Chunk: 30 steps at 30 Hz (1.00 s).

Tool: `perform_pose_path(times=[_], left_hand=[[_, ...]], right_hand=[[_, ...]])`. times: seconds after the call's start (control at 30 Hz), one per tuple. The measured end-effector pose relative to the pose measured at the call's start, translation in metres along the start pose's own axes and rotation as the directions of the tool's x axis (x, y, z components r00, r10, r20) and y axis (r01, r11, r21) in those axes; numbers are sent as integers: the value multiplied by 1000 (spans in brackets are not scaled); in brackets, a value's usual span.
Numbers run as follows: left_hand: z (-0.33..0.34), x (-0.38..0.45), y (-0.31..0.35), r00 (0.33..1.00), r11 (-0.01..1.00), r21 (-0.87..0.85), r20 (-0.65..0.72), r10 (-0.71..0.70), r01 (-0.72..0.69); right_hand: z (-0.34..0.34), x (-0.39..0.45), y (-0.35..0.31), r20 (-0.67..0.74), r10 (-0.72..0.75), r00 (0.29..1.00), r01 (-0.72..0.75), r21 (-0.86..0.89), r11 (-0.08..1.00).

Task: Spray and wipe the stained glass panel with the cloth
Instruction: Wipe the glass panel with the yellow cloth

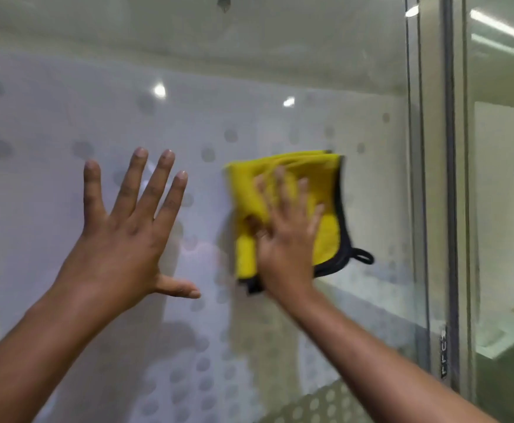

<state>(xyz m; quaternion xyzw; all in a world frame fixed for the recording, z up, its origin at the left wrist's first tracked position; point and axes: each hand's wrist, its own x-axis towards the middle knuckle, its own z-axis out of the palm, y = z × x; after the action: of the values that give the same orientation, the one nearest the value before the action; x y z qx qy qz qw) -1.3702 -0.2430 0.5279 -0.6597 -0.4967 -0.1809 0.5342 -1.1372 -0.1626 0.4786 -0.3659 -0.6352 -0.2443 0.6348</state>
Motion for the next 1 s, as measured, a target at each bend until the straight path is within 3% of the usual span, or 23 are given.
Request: perform_pose_path(times=[0.1,0.2,0.23,0.3,0.33,0.4,0.47,0.5,0.57,0.63,0.67,0.73,0.8,0.87,0.9,0.93,1.0], left_hand=[[2,1,-1,1000,1000,-12,-25,17,-17],[6,2,-4,999,1000,-19,-33,13,-14],[6,1,-3,1000,1000,-12,-28,12,-12],[7,1,-2,1000,1000,-8,-23,7,-7],[7,2,-2,1000,1000,-16,-18,8,-9],[7,1,-1,999,1000,-15,-32,7,-7],[7,1,-1,999,1000,-9,-48,2,-2],[8,0,-1,999,1000,-7,-53,0,-1],[7,0,-2,998,1000,5,-60,3,-2],[6,0,-1,998,1000,10,-57,2,-1],[6,0,0,998,1000,7,-57,-1,1],[4,0,0,999,1000,-1,-54,-3,3],[3,-1,-1,999,1000,5,-44,-2,2],[2,-2,-2,999,1000,14,-38,-2,2],[1,-1,-2,999,1000,13,-34,2,-1],[0,-1,-2,1000,1000,10,-30,6,-6],[-1,0,-1,1000,1000,12,-30,4,-4]], right_hand=[[10,-30,-9,120,-331,936,336,-19,942],[-7,-11,42,73,-309,948,311,-23,950],[-14,-7,66,45,-217,975,219,-34,975],[-32,-11,114,-31,104,994,-104,0,995],[-41,-19,133,-71,300,951,-296,59,953],[-50,-44,154,-147,603,784,-581,167,796],[-43,-76,144,-180,725,665,-697,199,689],[-34,-93,127,-187,723,665,-697,192,691],[-17,-130,82,-143,593,793,-575,149,804],[-4,-168,37,-3,277,961,-276,61,959],[2,-188,18,82,71,994,-74,31,997],[10,-221,-6,249,-286,925,288,29,957],[11,-230,-8,360,-471,805,485,55,873],[6,-217,12,386,-554,738,586,41,809],[2,-207,27,367,-557,745,588,34,808],[-4,-195,45,328,-509,796,530,27,847],[-17,-168,76,201,-248,948,248,27,968]])
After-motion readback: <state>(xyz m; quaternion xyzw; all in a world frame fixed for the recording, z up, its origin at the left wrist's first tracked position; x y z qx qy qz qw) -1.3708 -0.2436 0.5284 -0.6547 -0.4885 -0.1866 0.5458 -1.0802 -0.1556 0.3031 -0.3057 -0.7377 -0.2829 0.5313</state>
